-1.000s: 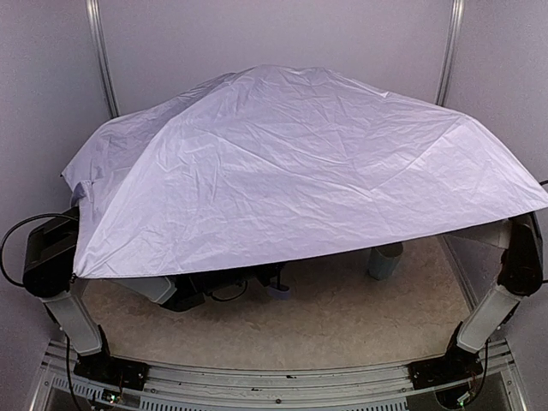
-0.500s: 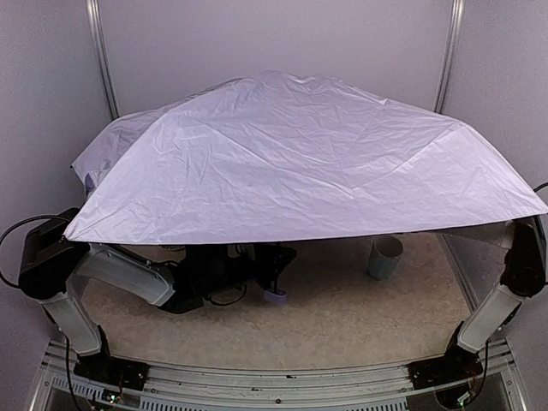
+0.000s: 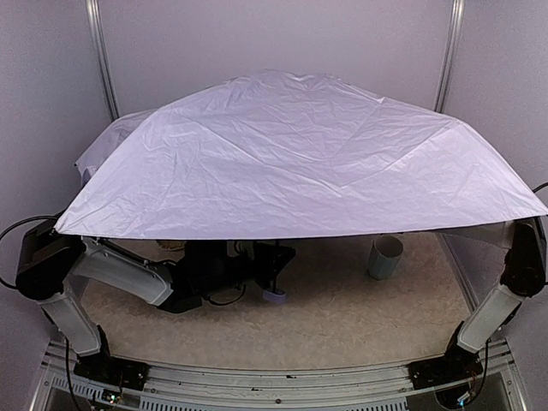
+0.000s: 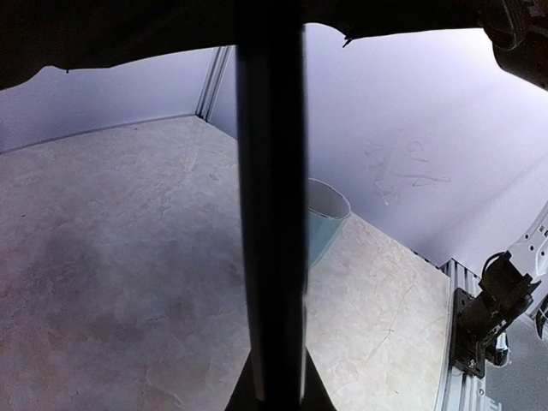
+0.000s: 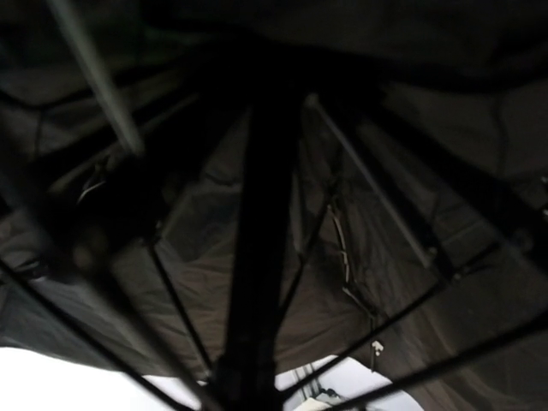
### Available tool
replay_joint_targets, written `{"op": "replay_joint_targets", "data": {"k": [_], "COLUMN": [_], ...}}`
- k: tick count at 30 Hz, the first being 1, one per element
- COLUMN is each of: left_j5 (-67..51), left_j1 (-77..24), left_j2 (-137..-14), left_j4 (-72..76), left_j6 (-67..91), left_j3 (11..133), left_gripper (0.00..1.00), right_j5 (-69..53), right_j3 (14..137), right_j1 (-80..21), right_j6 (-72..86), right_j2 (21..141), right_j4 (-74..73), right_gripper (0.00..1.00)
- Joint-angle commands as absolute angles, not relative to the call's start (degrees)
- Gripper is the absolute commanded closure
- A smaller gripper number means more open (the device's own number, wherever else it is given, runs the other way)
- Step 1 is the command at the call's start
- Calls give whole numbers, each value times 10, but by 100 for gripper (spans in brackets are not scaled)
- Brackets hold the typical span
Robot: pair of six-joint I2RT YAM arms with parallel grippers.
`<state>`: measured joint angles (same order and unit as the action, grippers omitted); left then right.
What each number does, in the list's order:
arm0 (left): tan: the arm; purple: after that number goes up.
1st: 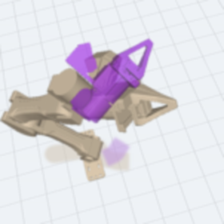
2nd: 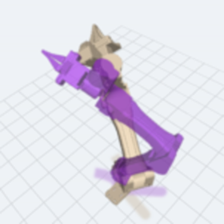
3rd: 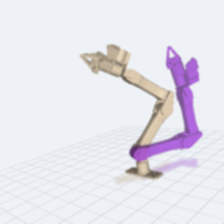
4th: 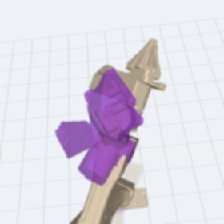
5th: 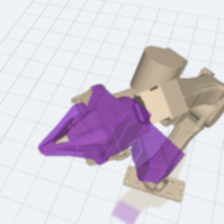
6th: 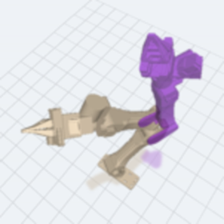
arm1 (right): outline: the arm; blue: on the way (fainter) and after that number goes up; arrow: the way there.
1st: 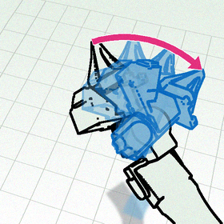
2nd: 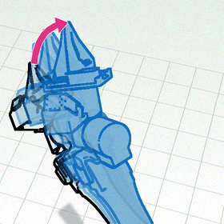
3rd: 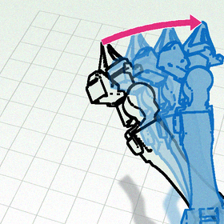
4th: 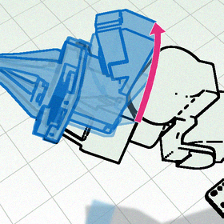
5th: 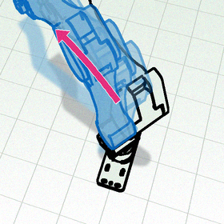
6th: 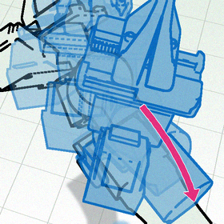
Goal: Put away the umbrella
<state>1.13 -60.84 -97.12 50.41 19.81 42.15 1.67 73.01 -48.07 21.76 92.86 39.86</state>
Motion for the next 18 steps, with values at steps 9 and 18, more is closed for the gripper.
{"op": "replay_joint_targets", "data": {"k": [9,18], "left_j5": [17,6], "left_j1": [-606,-550], "left_j2": [-936,-856], "left_j4": [557,562], "left_j6": [167,152], "left_j3": [428,410], "left_gripper": [100,100], "right_j5": [32,-82], "right_j3": [748,829], "right_j1": [-474,-496], "right_j6": [191,96], "right_j2": [924,978], "right_j4": [346,172], "right_gripper": [95,95]}}
